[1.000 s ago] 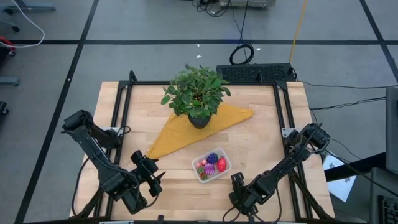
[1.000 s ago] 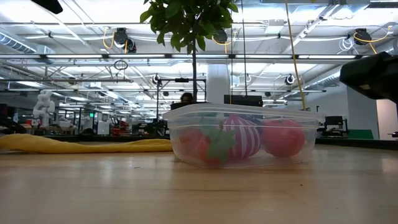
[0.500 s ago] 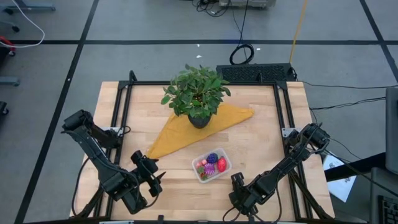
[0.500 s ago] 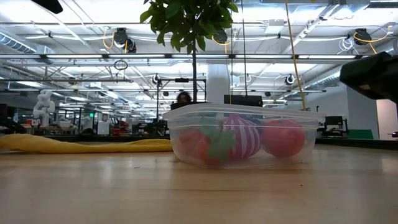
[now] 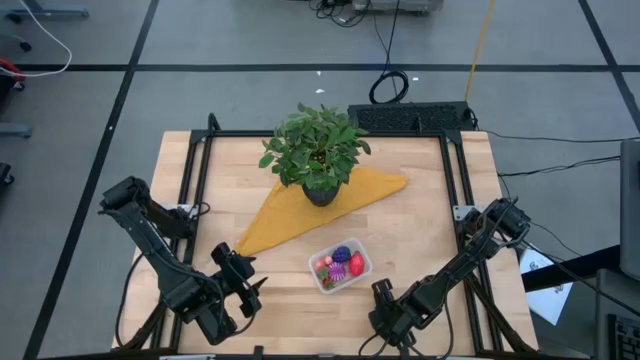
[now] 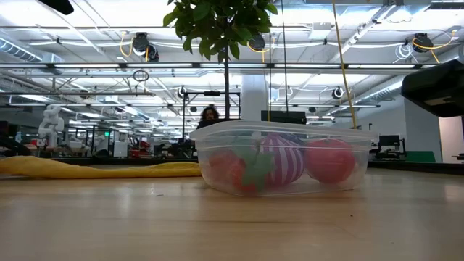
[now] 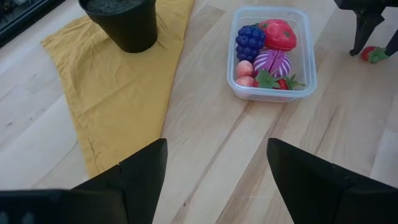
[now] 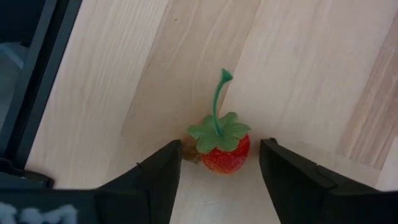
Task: Pick and placing Produce into tupperware
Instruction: Put the strawberry into the transparent bin
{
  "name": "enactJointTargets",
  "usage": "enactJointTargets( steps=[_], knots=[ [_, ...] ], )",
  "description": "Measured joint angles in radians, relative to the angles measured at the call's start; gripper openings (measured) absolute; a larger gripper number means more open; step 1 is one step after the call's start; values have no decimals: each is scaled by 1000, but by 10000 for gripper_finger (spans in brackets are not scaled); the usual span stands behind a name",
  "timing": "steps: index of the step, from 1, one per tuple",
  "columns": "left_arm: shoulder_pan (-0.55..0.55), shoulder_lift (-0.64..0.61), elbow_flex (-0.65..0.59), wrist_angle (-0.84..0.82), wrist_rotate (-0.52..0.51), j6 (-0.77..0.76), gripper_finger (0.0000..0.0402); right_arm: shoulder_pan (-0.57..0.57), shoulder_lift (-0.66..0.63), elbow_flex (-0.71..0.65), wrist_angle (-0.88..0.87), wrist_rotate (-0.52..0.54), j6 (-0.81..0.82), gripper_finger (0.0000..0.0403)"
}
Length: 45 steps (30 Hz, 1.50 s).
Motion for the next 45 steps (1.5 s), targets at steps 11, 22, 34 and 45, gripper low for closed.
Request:
enactJointTargets(
  steps=[11,22,34,45],
  knots=[
    [0,0,0,0,0,0,278,-5,0,0,8,-3,0,174],
    [0,0,0,1,0,-1,278,-17,1,-1,16,2,-4,173],
    [0,0,0,2,0,-2,278,-17,1,-1,16,4,-4,172],
    [0,0,0,2,0,-2,278,-18,1,-1,18,8,-9,133]
  ],
)
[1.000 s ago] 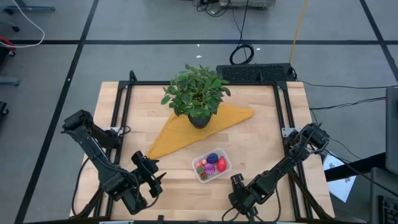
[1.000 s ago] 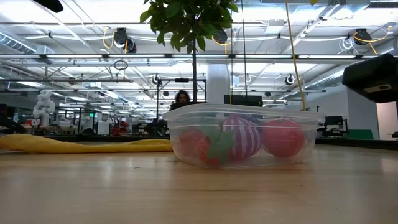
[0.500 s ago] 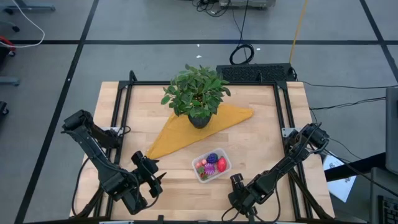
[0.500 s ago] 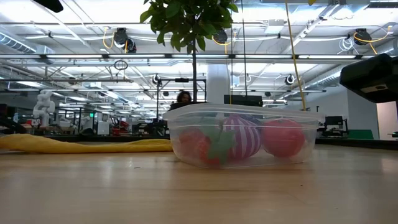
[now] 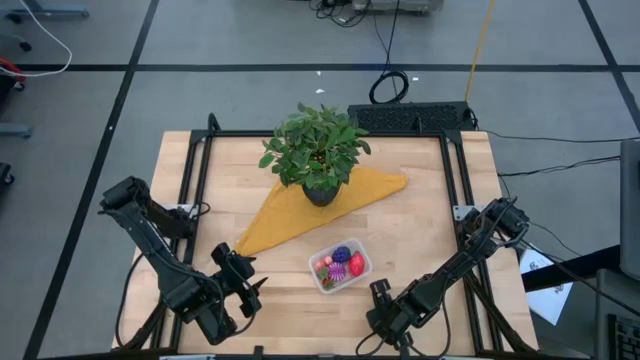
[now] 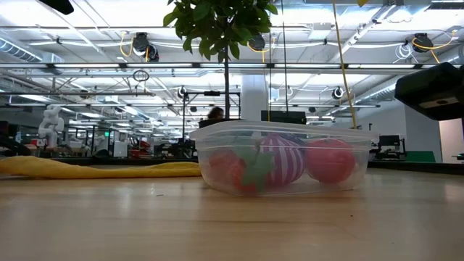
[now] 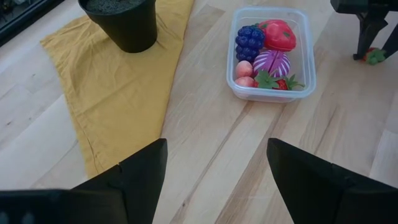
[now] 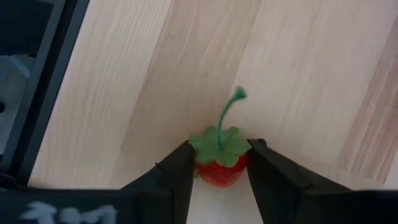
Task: Pick and placing Produce into tupperware
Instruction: Put the strawberry into the transparent bin
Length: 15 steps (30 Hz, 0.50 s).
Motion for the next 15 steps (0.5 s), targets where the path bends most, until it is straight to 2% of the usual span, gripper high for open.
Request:
enactJointTargets(
  steps=[7,15],
  knots=[
    [0,0,0,0,0,0,278,-1,-20,-2,-5,12,-4,116],
    [0,0,0,1,0,0,278,-8,-95,-2,-11,28,-12,116]
  ],
)
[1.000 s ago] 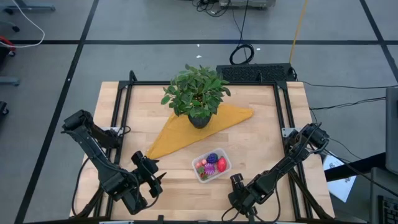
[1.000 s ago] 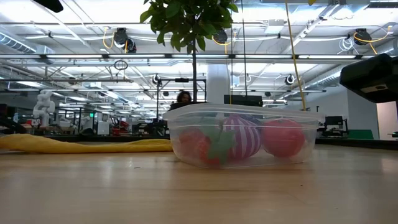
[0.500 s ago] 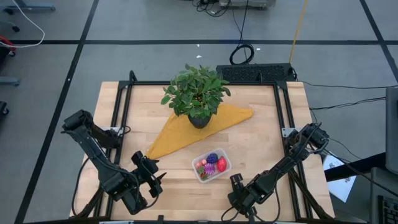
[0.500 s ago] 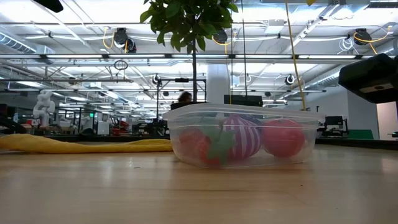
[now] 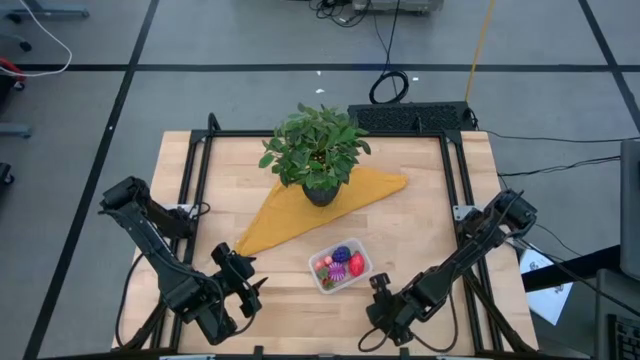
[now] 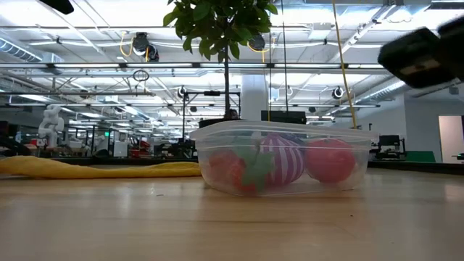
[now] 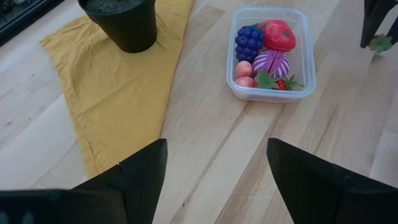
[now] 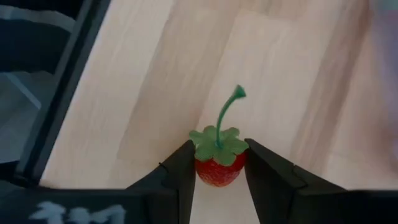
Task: Pick and placing Produce into tupperware
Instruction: Put the strawberry into the transparent bin
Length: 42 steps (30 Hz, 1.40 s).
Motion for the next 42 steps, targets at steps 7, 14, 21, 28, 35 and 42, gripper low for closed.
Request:
enactJointTargets(
  steps=[7,14,21,28,35,42],
  knots=[
    [0,0,0,0,0,0,278,-33,-68,1,65,0,-77,116],
    [0,0,0,0,0,0,278,-111,-91,2,220,0,-247,116],
    [0,0,0,-1,0,1,278,-202,-91,2,267,0,-328,116],
    [0,0,0,-1,-2,25,278,-254,-91,2,291,-4,-361,116],
    [0,0,0,-1,-2,28,278,-275,-91,2,221,-4,-362,117],
    [0,0,0,0,-8,28,278,-275,-91,2,165,-4,-370,117]
  ],
)
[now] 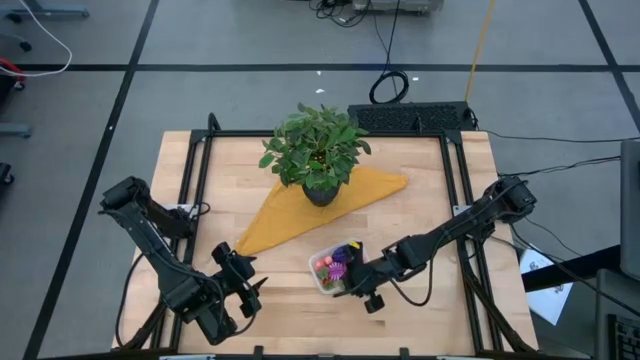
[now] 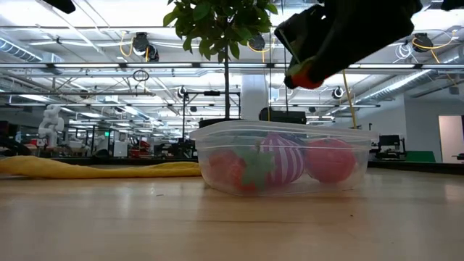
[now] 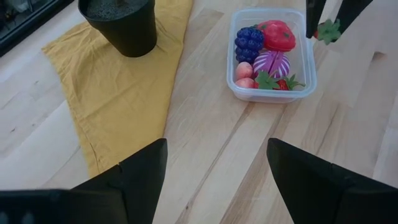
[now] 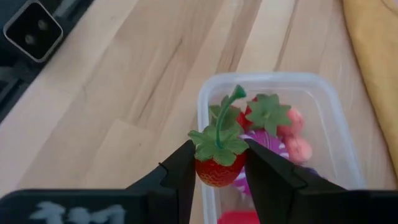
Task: Pick and placing Produce into tupperware
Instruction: Put the strawberry into the transparent bin, then return to Home Position
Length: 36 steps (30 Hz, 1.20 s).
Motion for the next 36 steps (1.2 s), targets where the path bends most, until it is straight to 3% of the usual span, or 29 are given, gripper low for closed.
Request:
enactJointTargets(
  steps=[5,20,29,36],
  knots=[
    [0,0,0,0,-1,0,278,0,-1,-44,23,0,-3,125],
    [0,0,0,0,-1,4,278,-20,-1,-110,104,0,-11,220],
    [0,0,0,0,-1,4,278,-20,-19,-96,128,0,-70,226],
    [0,0,0,0,-1,4,278,28,-184,-71,124,0,-46,226]
  ],
)
